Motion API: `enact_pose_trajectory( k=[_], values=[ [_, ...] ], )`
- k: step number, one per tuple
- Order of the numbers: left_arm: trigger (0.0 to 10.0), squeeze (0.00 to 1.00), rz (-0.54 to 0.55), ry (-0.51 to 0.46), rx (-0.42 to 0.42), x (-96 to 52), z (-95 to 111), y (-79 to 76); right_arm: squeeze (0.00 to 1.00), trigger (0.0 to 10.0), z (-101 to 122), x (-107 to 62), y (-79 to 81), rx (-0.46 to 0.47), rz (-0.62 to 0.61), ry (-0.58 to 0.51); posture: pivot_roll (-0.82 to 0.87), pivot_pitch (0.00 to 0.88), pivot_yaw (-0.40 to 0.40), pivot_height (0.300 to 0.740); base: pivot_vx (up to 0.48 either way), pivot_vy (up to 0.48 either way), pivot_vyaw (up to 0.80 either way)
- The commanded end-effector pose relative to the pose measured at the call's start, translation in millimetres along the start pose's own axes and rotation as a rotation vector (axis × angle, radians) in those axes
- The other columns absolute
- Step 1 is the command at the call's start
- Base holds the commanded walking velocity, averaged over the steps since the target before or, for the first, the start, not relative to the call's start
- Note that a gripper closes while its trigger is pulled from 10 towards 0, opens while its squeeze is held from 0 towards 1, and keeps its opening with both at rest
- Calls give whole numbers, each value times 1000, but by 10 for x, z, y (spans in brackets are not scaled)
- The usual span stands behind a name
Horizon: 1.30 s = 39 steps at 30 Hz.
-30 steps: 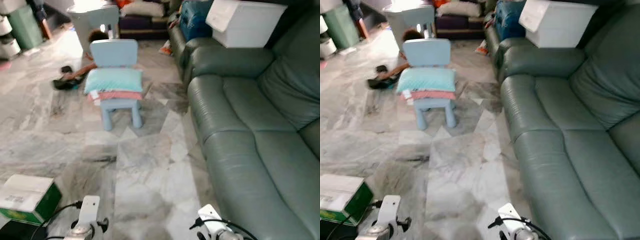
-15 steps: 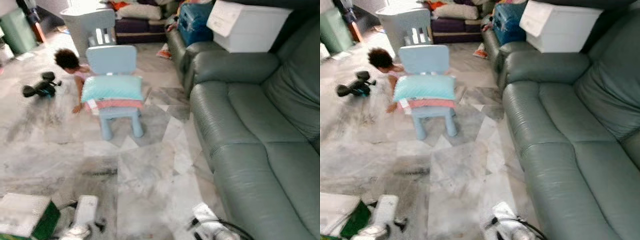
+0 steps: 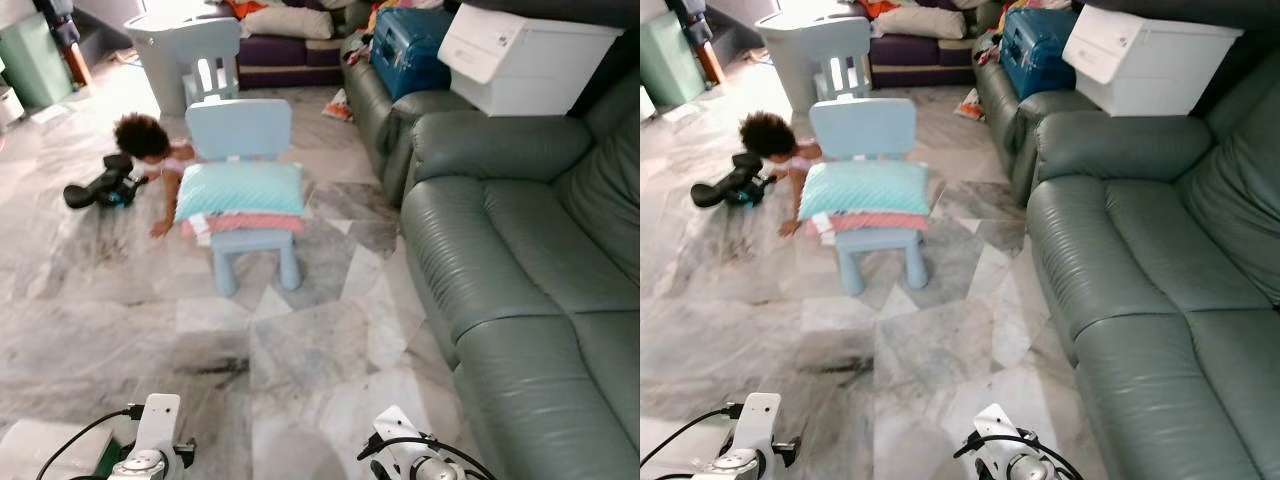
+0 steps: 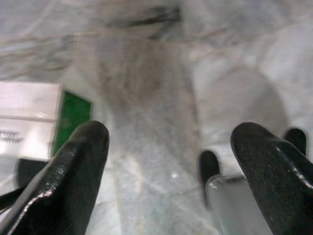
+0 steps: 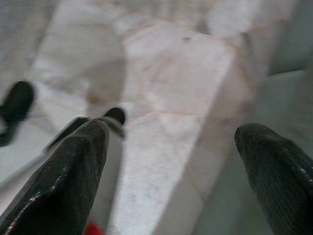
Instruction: Move the pillow to the sofa
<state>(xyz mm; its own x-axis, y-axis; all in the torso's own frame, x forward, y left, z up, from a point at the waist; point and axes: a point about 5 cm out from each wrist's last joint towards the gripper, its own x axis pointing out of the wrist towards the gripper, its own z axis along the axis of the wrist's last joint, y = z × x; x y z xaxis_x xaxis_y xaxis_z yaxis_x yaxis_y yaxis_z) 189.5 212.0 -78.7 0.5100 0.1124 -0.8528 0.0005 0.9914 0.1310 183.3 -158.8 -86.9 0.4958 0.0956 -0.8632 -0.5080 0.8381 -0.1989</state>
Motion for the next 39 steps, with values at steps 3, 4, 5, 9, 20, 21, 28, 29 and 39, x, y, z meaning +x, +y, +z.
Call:
enact_pose_trajectory(
  k=[3,4,5,9,20,21,28,29,39],
  values=[
    [10000,0,40,8,12,-14,-16,170,0,10000,118,19,75,7,21,-33,-72,24,-10,740,398,269,0],
    [10000,0,41,8,11,-14,-15,171,0,10000,119,19,75,7,21,-33,-72,24,-10,740,398,266,0],
    [10000,0,41,9,11,-14,-14,172,0,10000,121,19,75,8,20,-34,-72,22,-9,740,398,266,0],
    [10000,0,42,9,9,-13,-10,172,0,10000,121,19,65,18,3,-34,-71,18,-9,740,397,267,0],
    [10000,0,51,-25,14,-11,36,160,0,10000,129,18,32,85,-60,-48,-69,0,-6,740,71,50,0],
    [10000,0,54,-42,7,-10,61,156,0,10000,135,17,22,116,-71,-54,-66,0,-8,740,0,0,0],
    [10000,0,65,-209,14,-32,362,264,0,10000,212,12,-20,306,-92,-129,-53,0,-13,740,0,0,0],
    [10000,0,65,-228,12,-37,404,282,0,10000,222,12,-21,320,-88,-136,-53,0,-13,740,0,0,0],
    [10000,0,30,-542,-31,-173,1065,289,0,10000,952,-217,-937,421,-210,-514,-36,0,0,740,0,0,0]
  ],
)
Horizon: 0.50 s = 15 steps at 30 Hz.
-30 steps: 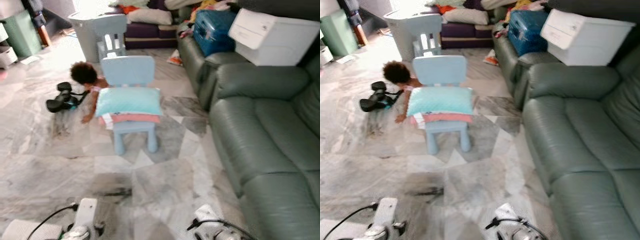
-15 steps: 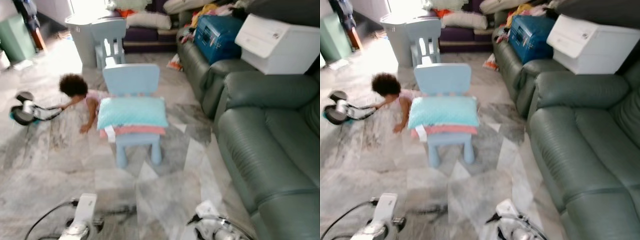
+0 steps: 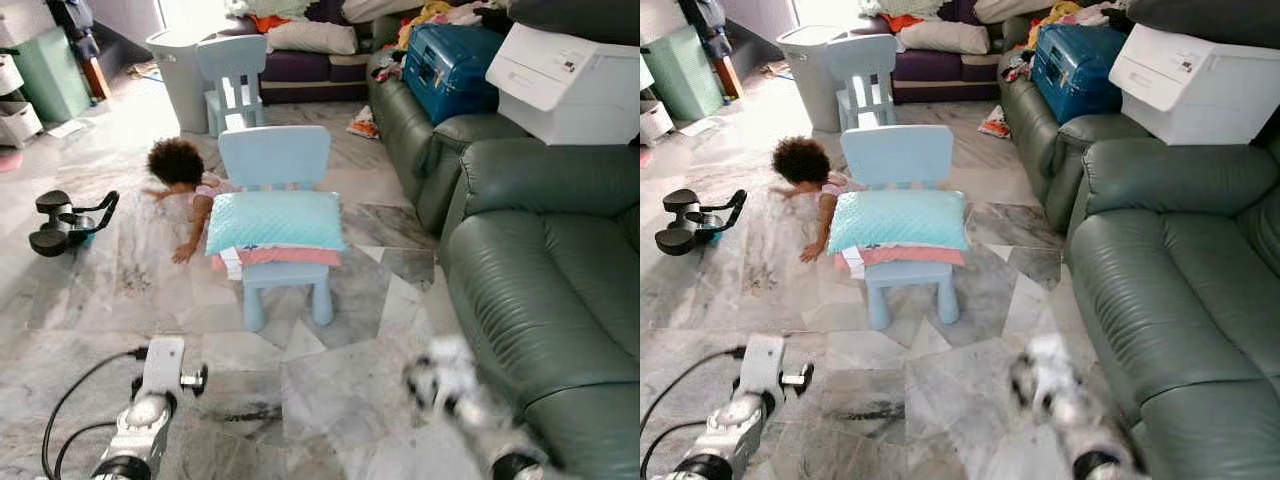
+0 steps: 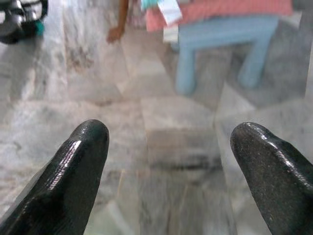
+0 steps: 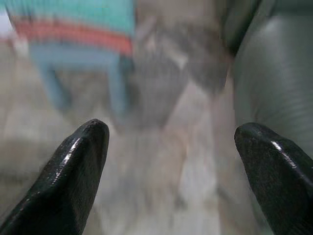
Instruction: Move the pillow to the sofa
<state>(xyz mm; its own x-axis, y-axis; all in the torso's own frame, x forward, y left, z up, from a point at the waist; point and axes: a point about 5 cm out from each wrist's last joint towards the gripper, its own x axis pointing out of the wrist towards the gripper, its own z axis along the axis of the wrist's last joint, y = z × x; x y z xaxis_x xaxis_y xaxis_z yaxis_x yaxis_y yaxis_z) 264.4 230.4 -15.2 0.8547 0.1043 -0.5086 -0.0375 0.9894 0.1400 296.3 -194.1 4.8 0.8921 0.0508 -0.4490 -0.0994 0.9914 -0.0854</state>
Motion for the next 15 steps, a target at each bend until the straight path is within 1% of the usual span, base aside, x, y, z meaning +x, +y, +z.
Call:
enact_pose_trajectory(
  k=[1,2,4,5,6,7,8,9,10,12,14,15],
  values=[
    [10000,0,-38,-105,-49,28,200,6,0,10000,-62,-25,52,57,10,-9,-36,0,6,740,0,0,0],
    [10000,0,-84,-171,-90,27,300,-13,0,10000,5,-18,23,100,14,-51,-38,0,9,740,0,0,0],
    [10000,0,-54,-210,-76,24,384,12,0,10000,103,-15,-5,104,10,-112,-41,0,8,740,0,0,0],
    [10000,0,-27,-258,-85,13,468,24,0,10000,163,-14,-24,96,2,-146,-42,0,6,740,0,0,0],
    [10000,0,-18,-347,-114,-25,642,17,0,10000,277,-19,-45,87,-26,-209,-43,0,2,740,0,0,0],
    [10000,0,-19,-373,-122,-42,698,12,0,10000,311,-20,-48,93,-34,-224,-46,0,-2,740,0,0,0],
    [10000,0,-26,-405,-125,-66,756,2,0,10000,353,-24,-31,87,-20,-243,-49,0,-4,740,0,0,0],
    [10000,0,-30,-452,-122,-107,839,-14,0,10000,433,-37,-2,55,7,-281,-57,0,-9,740,0,0,0],
    [10000,0,-25,-501,-99,-165,908,-39,0,10000,533,-71,36,15,25,-338,-64,0,-16,740,0,0,0],
    [10000,0,-25,-522,-88,-190,940,-54,0,10000,577,-86,53,8,32,-361,-72,0,-22,740,0,0,0],
    [10000,0,-55,-578,-74,-272,999,-134,0,10000,664,-145,75,-5,55,-410,-79,0,-33,740,0,0,0],
    [10000,0,-92,-626,-73,-353,1042,-227,0,10000,723,-208,83,-1,73,-447,-80,0,-42,740,0,0,0]
  ],
)
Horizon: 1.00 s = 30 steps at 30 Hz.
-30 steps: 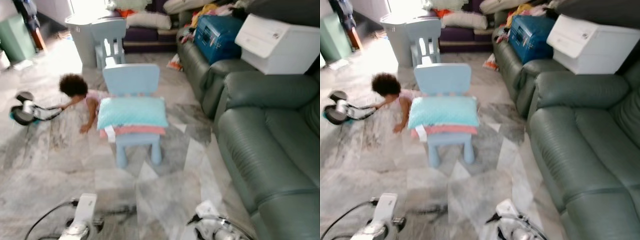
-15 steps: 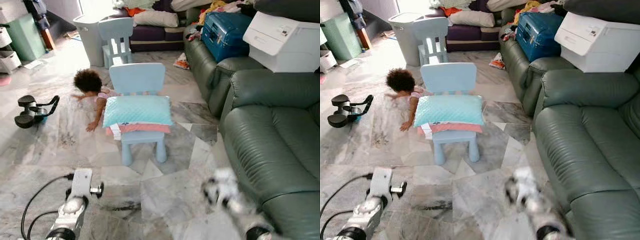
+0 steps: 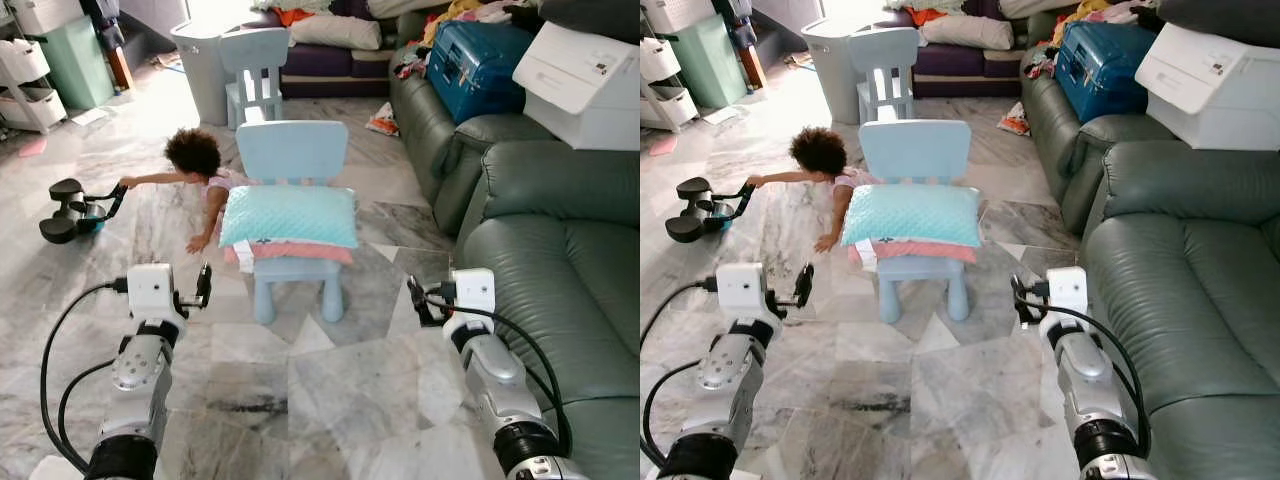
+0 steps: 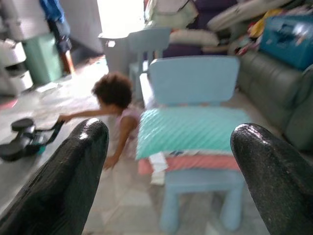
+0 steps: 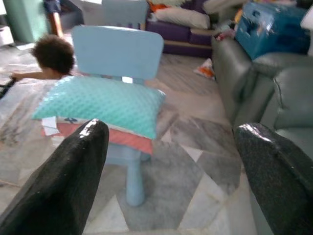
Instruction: Move the pillow to the sofa
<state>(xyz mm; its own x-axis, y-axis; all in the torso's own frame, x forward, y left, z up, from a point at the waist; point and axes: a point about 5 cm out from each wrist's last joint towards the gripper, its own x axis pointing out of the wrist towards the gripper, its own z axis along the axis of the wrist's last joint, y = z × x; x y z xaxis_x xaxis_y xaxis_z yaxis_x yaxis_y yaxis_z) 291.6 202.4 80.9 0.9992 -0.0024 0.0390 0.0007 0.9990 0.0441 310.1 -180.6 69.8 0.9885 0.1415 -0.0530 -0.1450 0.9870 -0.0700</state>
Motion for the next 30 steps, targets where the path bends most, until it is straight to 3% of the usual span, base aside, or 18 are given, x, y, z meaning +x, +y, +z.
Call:
enact_pose_trajectory(
  k=[1,7,14,30],
  values=[
    [10000,0,-48,-57,2,-40,95,-125,0,10000,104,-31,19,-1,33,-39,-80,0,-53,740,0,0,0],
    [10000,0,-70,-29,-44,-164,96,-252,0,10000,188,-137,9,-37,69,-48,-95,0,-62,740,0,0,0],
    [10000,0,-25,-23,-79,-180,140,-148,0,10000,236,-143,-2,-35,61,-35,-94,0,-59,740,0,0,0],
    [10000,0,-27,11,-94,-160,159,-141,0,10000,296,-173,63,-47,82,-26,-111,0,-54,740,428,0,0]
  ],
)
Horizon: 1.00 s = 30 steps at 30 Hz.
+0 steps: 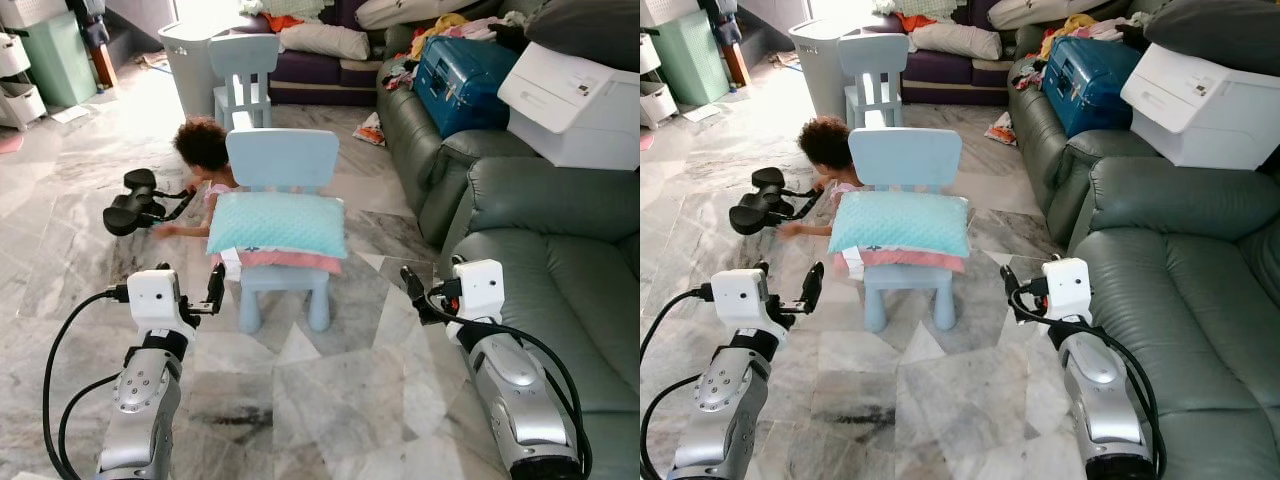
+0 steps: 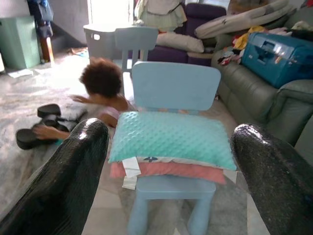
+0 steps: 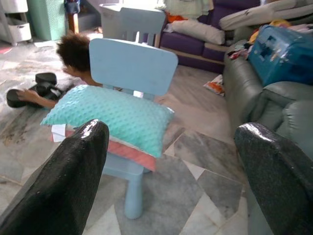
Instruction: Move the pillow to the sofa
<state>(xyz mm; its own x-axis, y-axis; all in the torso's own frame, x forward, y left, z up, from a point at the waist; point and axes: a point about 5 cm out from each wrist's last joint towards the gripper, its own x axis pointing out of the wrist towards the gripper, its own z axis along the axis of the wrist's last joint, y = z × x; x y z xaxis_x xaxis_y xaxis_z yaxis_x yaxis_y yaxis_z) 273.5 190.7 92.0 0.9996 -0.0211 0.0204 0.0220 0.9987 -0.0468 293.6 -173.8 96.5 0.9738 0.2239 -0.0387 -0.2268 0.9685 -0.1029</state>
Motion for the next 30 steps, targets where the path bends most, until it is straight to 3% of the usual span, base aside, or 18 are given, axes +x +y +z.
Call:
enact_pose_trajectory(
  k=[1,22,30],
  values=[
    [10000,0,-9,-5,-4,17,32,-39,0,10000,34,-7,-10,-11,1,-4,-112,0,-54,740,454,0,0],
    [10000,0,-21,15,-16,35,24,-89,0,10000,58,-30,9,-17,11,5,-120,0,-56,740,452,0,0],
    [10000,0,-15,22,-30,28,12,-85,0,10000,44,-27,10,-24,16,15,-118,0,-58,740,317,356,0]
  ],
)
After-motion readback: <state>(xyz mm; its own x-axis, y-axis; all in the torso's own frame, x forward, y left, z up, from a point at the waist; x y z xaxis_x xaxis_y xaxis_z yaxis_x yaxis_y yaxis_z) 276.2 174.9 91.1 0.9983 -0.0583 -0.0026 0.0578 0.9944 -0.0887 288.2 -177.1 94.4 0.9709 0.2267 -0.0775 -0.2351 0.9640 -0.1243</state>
